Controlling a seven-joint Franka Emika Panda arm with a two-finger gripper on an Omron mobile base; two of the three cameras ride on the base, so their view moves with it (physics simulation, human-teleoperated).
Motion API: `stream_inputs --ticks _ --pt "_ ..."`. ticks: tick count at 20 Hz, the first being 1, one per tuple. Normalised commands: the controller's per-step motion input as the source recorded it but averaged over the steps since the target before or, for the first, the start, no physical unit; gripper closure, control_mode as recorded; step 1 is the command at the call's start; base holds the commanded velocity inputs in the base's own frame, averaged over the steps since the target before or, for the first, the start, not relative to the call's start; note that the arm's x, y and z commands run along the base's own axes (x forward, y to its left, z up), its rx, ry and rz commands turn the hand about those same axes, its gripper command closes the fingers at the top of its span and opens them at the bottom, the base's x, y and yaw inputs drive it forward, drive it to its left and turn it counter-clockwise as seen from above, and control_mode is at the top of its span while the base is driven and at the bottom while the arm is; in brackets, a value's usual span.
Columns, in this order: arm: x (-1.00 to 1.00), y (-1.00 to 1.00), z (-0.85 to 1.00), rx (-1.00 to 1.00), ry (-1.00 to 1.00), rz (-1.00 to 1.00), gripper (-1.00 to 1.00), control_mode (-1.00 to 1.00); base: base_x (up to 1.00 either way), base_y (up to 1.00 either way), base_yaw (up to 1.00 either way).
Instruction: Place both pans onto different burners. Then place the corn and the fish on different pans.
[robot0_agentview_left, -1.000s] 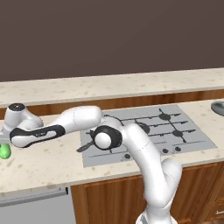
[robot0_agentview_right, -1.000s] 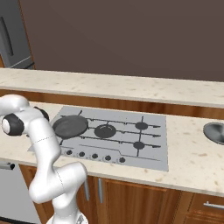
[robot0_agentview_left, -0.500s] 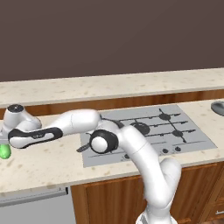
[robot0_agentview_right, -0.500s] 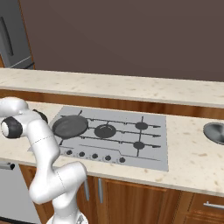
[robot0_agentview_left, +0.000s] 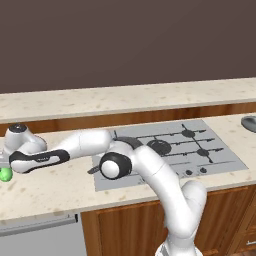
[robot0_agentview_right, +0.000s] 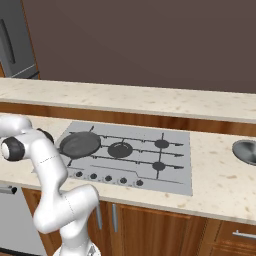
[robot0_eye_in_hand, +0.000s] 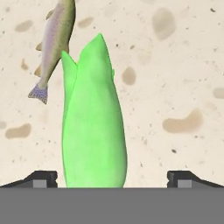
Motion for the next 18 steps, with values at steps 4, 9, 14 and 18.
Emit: stream_inputs --ticks 4,9,14,18 --pt "0.01 0.17 -0.23 -0.01 0.00 0.00 -1.00 -1.00 0.00 0.00 0.00" --pt "0.07 0.20 -0.17 -0.01 0.00 0.00 -1.00 -1.00 0.00 0.00 0.00" --pt "0.11 0.12 -0.06 0.00 0.00 0.00 -1.00 -1.00 0.00 0.00 0.00" --pt "0.01 0.05 0.00 0.00 0.00 0.00 1.00 -1.00 0.00 0.00 0.00"
